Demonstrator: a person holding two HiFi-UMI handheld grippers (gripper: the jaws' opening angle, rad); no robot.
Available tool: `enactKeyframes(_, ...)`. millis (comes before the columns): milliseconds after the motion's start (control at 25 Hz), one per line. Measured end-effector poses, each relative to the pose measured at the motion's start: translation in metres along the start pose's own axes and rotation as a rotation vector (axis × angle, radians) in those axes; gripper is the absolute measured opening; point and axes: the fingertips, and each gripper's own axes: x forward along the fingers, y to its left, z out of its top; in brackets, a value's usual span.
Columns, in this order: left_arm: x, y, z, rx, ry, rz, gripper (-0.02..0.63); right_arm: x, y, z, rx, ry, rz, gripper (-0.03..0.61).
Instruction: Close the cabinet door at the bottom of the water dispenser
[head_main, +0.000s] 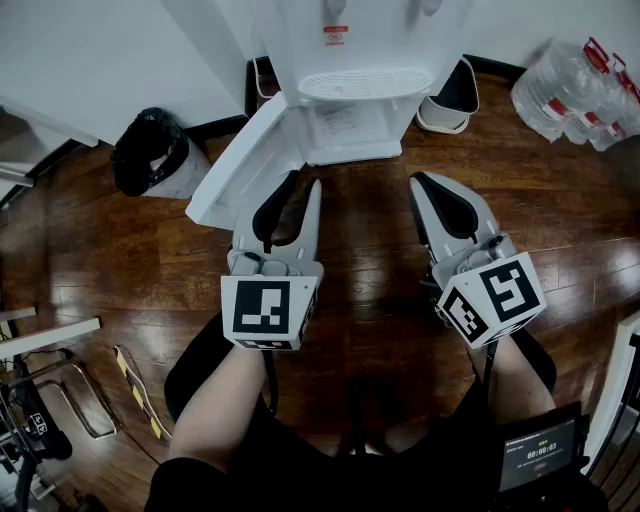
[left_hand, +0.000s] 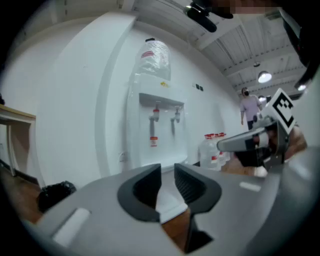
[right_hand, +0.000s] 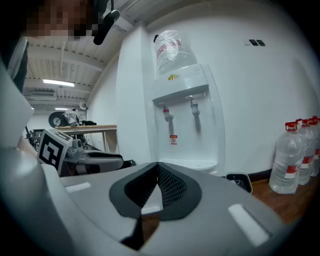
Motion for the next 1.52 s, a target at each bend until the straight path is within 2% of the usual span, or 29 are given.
enactKeyframes(160,0.000,0.048,-0.032,0.044,0.065,0.098,0.112,0.004,0.001,0.001,-0.005,0.006,-0.004,0.005)
enactKeyframes(240,-0.002,0.067,-0.049,0.044,0.147,0.126,0.140,0.009,0.003,0.003,-0.012,0.004,-0.005,0.005)
enactKeyframes(320,-0.006,0.083,-0.068,0.060,0.267,0.132,0.181,0.015,0.008,0.005,-0.022,0.001,-0.002,0.005)
enactKeyframes(440,-0.017,0.125,-0.090,0.144,0.428,0.194,0.206,0.024,0.016,0.007,-0.037,0.000,0.009,0.005)
enactKeyframes(520,-0.019,0.155,-0.093,0.180,0.475,0.248,0.224,0.030,0.020,0.005,-0.048,0.007,0.014,0.005)
enactKeyframes(600,-0.016,0.175,-0.095,0.191,0.508,0.260,0.262,0.037,0.023,0.002,-0.050,0.019,0.018,0.005)
enactKeyframes(720,-0.006,0.181,-0.098,0.200,0.546,0.215,0.273,0.051,0.022,0.002,-0.048,0.028,0.024,0.005)
enactKeyframes(1000,0.026,0.150,-0.102,0.209,0.572,0.061,0.273,0.090,0.014,-0.015,-0.057,0.094,0.079,0.005)
enactKeyframes(1200,0.043,0.157,-0.109,0.188,0.610,0.037,0.273,0.126,0.010,-0.018,-0.059,0.123,0.145,0.005)
enactKeyframes(1320,0.048,0.159,-0.127,0.199,0.698,-0.024,0.273,0.143,0.010,-0.019,-0.063,0.134,0.177,0.005)
enactKeyframes(1520,0.049,0.156,-0.164,0.319,0.928,-0.134,0.278,0.164,0.015,-0.025,-0.071,0.164,0.237,0.005)
